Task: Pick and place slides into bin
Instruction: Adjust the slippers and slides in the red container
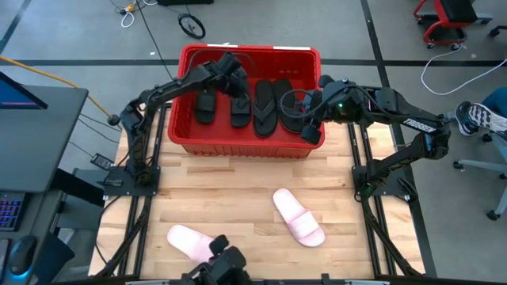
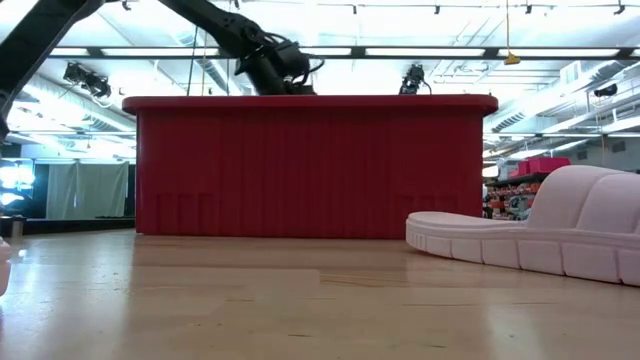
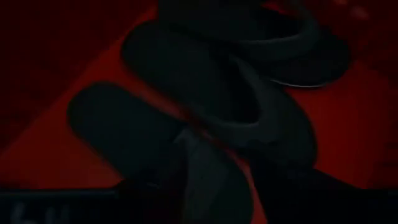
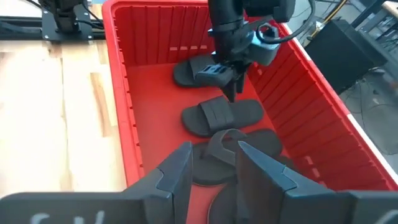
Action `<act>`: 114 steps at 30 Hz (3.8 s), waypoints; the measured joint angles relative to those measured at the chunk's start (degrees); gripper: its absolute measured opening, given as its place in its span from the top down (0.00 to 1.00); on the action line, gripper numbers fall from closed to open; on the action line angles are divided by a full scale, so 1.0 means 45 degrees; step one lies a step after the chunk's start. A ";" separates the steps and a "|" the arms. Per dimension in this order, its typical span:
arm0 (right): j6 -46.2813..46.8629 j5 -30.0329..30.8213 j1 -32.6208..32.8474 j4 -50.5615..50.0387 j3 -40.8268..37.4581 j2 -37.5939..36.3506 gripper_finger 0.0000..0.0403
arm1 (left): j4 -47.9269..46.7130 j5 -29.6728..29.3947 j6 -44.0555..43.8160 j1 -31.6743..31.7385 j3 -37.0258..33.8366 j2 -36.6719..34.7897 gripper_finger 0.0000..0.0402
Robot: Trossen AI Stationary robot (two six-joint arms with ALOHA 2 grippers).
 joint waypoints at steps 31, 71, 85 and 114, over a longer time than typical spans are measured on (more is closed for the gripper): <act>0.0629 -0.6293 -0.4796 0.5332 -0.1044 0.5109 0.99 | -0.1823 -0.2210 -0.2266 -0.0671 0.7264 -0.1953 0.98; 0.0823 -1.2081 -0.6431 1.0754 0.0665 1.1376 1.00 | -0.2446 -0.3031 -0.1185 -0.0791 0.6606 -0.3746 0.99; 0.3148 -0.6595 -0.7127 0.8472 0.0724 1.1102 1.00 | -0.3181 -0.3146 -0.1339 -0.0795 0.6606 -0.3746 0.99; 0.3719 -1.0152 -0.7067 0.9908 0.0736 1.1823 1.00 | -0.3188 -0.3141 -0.1212 -0.0781 0.6611 -0.3746 0.96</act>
